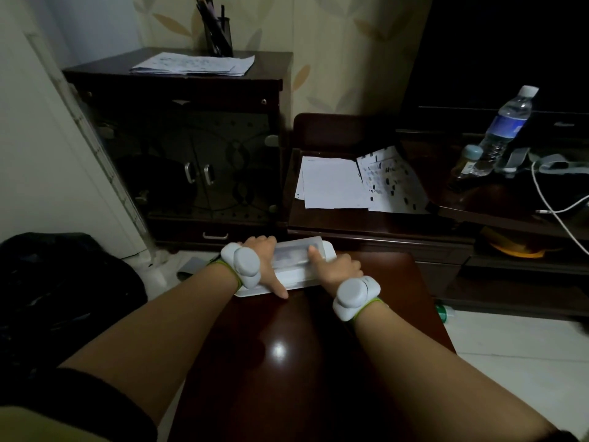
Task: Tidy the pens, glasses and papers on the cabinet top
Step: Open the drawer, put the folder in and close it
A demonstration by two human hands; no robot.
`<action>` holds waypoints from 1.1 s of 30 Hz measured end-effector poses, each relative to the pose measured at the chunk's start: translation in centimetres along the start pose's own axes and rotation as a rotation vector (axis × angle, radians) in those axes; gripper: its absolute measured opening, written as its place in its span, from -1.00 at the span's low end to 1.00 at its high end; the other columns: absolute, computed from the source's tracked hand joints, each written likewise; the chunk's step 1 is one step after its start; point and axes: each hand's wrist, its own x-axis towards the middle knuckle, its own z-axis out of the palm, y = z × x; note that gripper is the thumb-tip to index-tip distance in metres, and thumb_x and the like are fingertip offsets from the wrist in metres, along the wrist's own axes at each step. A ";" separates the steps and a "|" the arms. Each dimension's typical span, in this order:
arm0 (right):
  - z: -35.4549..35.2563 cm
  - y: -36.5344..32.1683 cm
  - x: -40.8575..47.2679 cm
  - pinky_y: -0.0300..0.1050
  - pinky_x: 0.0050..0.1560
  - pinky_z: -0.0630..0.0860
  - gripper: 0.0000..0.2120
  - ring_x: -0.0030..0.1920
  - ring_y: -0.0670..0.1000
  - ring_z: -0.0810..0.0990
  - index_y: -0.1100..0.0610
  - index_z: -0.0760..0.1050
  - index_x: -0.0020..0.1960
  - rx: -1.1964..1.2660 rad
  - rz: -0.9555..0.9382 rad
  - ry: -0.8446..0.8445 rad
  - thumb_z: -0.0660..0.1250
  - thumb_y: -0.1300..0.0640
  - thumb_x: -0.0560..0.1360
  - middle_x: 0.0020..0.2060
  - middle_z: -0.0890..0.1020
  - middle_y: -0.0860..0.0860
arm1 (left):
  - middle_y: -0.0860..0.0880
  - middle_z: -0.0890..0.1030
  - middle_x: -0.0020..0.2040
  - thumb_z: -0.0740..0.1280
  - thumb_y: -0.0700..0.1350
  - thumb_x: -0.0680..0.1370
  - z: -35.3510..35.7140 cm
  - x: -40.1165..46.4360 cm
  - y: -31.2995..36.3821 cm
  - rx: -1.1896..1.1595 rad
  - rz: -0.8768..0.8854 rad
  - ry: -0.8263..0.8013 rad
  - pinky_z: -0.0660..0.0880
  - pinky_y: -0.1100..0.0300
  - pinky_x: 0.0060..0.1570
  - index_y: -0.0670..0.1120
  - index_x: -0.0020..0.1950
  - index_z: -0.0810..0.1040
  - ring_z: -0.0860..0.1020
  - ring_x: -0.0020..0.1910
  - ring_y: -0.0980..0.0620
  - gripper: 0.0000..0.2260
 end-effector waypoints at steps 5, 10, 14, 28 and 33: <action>-0.4 0.9 -1.5 0.03 0.36 0.21 -0.29 0.36 0.22 0.30 0.14 0.31 0.39 0.007 -0.007 -0.043 0.19 -0.34 0.45 0.35 0.32 0.18 | -0.12 0.37 0.28 0.53 0.27 0.19 0.6 -2.4 1.5 0.076 -0.045 -0.001 0.39 0.03 0.19 -0.17 0.33 0.27 0.36 0.26 -0.12 -0.10; -1.0 2.5 -4.8 0.03 0.32 0.26 -0.24 0.33 0.22 0.35 0.20 0.31 0.36 0.040 0.087 -0.020 0.24 -0.35 0.41 0.32 0.35 0.19 | -0.12 0.39 0.24 0.52 0.28 0.15 2.7 -6.2 3.2 0.025 -0.109 0.022 0.42 0.06 0.13 -0.17 0.28 0.31 0.38 0.23 -0.12 -0.12; -1.4 3.8 -8.8 0.00 0.29 0.31 -0.20 0.31 0.20 0.39 0.26 0.29 0.33 0.119 0.202 0.038 0.34 -0.31 0.35 0.30 0.37 0.18 | -0.12 0.40 0.25 0.53 0.25 0.16 4.3 -9.8 5.4 -0.035 -0.195 0.011 0.40 0.04 0.13 -0.16 0.28 0.30 0.39 0.25 -0.12 -0.13; -2.3 12.0 -22.9 0.08 0.03 0.60 -0.28 0.00 0.19 0.64 0.27 0.54 0.09 0.353 0.166 -0.253 0.46 -0.29 0.19 0.05 0.64 0.17 | -0.18 0.34 0.32 0.11 0.01 0.59 11.5 -21.6 11.7 -0.151 -0.459 0.028 0.37 -0.07 0.26 -0.19 0.33 0.30 0.33 0.29 -0.16 -0.61; -1.8 15.5 -24.1 0.12 0.04 0.60 -0.13 0.00 0.18 0.64 0.24 0.54 0.12 0.438 0.198 -0.383 0.55 -0.33 0.01 0.06 0.64 0.16 | -0.16 0.37 0.29 0.10 0.04 0.60 12.8 -25.4 13.0 -0.122 -0.510 0.037 0.42 -0.07 0.23 -0.19 0.31 0.33 0.37 0.27 -0.14 -0.61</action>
